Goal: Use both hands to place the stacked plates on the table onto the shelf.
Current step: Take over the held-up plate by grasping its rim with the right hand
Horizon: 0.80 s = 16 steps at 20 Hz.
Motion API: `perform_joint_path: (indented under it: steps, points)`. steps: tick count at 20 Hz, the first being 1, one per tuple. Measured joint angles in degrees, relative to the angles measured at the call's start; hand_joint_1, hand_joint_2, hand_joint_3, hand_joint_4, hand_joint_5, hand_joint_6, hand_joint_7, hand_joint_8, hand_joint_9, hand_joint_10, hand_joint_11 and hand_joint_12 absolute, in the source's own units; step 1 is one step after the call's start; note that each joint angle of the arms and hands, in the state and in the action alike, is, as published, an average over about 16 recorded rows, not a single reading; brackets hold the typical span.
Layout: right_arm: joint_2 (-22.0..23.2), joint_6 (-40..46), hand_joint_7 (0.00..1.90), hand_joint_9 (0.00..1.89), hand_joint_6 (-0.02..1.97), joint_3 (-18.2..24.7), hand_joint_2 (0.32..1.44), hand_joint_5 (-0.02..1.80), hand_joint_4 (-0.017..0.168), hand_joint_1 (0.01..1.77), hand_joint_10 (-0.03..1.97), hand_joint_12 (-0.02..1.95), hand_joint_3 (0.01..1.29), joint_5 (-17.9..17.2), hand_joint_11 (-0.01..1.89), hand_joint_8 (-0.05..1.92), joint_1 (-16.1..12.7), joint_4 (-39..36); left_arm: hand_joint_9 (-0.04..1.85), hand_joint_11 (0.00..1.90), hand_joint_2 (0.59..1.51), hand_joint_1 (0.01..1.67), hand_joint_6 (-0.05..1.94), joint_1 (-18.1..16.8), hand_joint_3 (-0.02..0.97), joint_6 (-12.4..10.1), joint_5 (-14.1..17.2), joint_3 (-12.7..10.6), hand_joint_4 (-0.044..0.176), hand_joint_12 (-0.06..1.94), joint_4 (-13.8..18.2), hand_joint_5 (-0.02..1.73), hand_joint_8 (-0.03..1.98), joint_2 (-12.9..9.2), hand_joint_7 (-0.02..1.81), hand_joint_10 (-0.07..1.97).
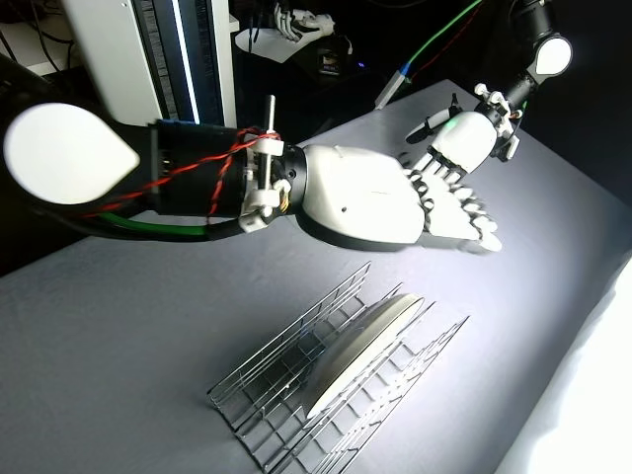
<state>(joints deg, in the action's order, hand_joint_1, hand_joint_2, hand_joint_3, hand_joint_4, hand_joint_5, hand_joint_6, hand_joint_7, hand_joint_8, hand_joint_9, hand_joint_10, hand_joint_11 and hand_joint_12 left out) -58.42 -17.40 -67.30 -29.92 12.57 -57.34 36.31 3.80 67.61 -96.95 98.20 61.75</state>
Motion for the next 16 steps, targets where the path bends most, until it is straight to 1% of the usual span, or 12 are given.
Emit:
perform_joint_path:
  steps: [4,7,11,16]
  points:
    - [-1.9,-0.7,0.03,0.02,0.01,0.1,0.95,0.04,0.006,0.96,0.01,0.20,0.01,-2.0,0.02,0.02,1.5,-7.4,0.01,0.02,1.092,0.01,-0.03,1.2,0.020,0.5,-0.4,0.3,-0.012,-0.02,-0.7,-0.01,0.01,-0.1,0.02,-0.01]
    - [-3.5,-1.1,0.03,0.02,0.01,0.1,0.95,0.05,0.006,0.97,0.01,0.20,0.01,-2.6,0.02,0.02,2.7,-10.5,0.01,0.02,1.090,0.01,-0.03,1.6,0.019,0.7,-0.5,0.4,-0.012,-0.02,-1.1,-0.01,0.01,-0.1,0.02,-0.02]
    - [-5.3,-1.8,0.02,0.02,0.01,0.1,0.95,0.06,0.005,0.99,0.01,0.25,0.01,-2.3,0.02,0.02,3.9,-11.8,0.01,0.02,1.086,0.01,-0.03,1.7,0.019,0.8,-0.6,0.5,-0.012,-0.02,-1.2,-0.01,0.01,-0.1,0.02,-0.02]
    - [-7.4,-2.5,0.02,0.02,0.01,-0.2,0.95,0.04,0.005,1.02,0.01,0.25,0.01,-1.0,0.02,0.02,5.1,-12.4,0.01,0.02,1.086,0.01,-0.03,1.7,0.019,0.9,-0.6,0.5,-0.012,-0.02,-1.3,-0.01,0.01,-0.1,0.02,-0.02]
